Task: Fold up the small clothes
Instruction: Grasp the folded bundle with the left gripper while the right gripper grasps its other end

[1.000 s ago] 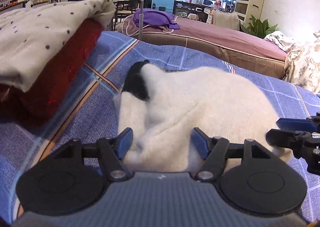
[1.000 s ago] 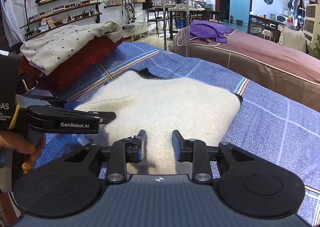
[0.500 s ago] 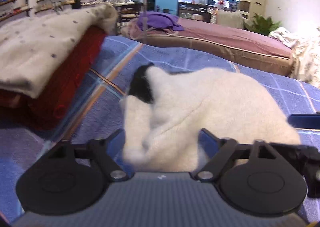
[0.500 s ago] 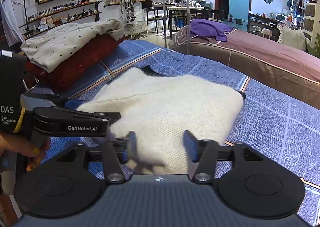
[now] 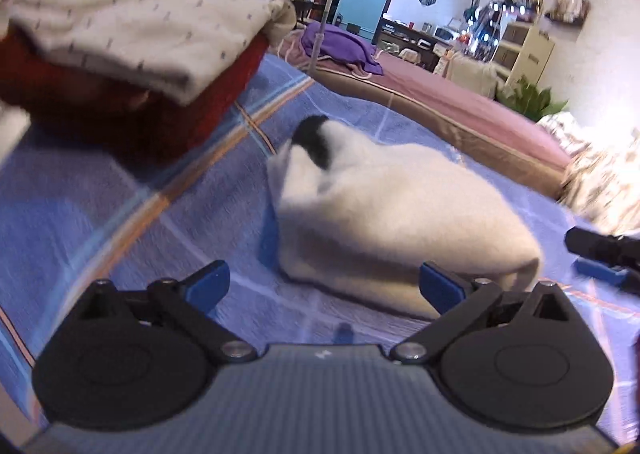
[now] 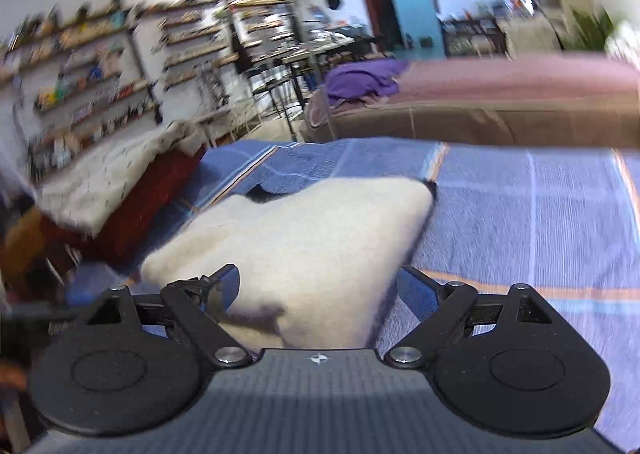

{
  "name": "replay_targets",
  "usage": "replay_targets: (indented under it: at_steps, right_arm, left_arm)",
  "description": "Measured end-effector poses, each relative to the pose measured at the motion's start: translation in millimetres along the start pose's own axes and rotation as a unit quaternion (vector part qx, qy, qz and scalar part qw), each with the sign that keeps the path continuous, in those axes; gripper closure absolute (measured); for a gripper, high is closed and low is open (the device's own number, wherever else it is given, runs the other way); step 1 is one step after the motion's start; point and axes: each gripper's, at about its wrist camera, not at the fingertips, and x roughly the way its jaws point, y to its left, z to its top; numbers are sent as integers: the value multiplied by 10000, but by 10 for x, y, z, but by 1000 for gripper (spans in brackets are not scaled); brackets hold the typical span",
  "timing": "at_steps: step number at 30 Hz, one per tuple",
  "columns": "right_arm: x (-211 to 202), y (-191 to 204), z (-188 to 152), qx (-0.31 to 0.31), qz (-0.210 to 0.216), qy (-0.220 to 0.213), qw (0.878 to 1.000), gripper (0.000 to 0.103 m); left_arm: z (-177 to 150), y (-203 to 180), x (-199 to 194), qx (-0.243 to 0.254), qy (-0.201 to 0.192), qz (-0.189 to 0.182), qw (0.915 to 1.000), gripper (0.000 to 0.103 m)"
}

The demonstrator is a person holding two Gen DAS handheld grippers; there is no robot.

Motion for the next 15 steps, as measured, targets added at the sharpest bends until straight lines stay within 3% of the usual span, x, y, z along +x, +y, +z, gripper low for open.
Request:
replay_targets:
  at_steps: [2, 6, 10, 12, 15]
  right_arm:
    - [29, -373, -30, 1322, 352, 231, 9903, 0]
    - [104, -848, -220, 3184, 1006, 472, 9414, 0]
    - [180, -944, -326, 3736, 1154, 579, 9185, 0]
    - [216, -976, -379, 4014, 1192, 618, 9060, 0]
    - [257, -1022, -426, 4433, 1256, 648, 8852, 0]
  left_arm:
    - [-75, 63, -13, -447, 43, -242, 9987, 0]
    - [-135, 140, 68, -1226, 108, -654, 9902, 0]
    - [-160, 230, 324, -2210, 454, -1124, 9677, 0]
    - [-194, 253, 505, -2606, 584, -1169, 9566, 0]
    - [-192, 277, 626, -2951, 411, -1130, 9479, 0]
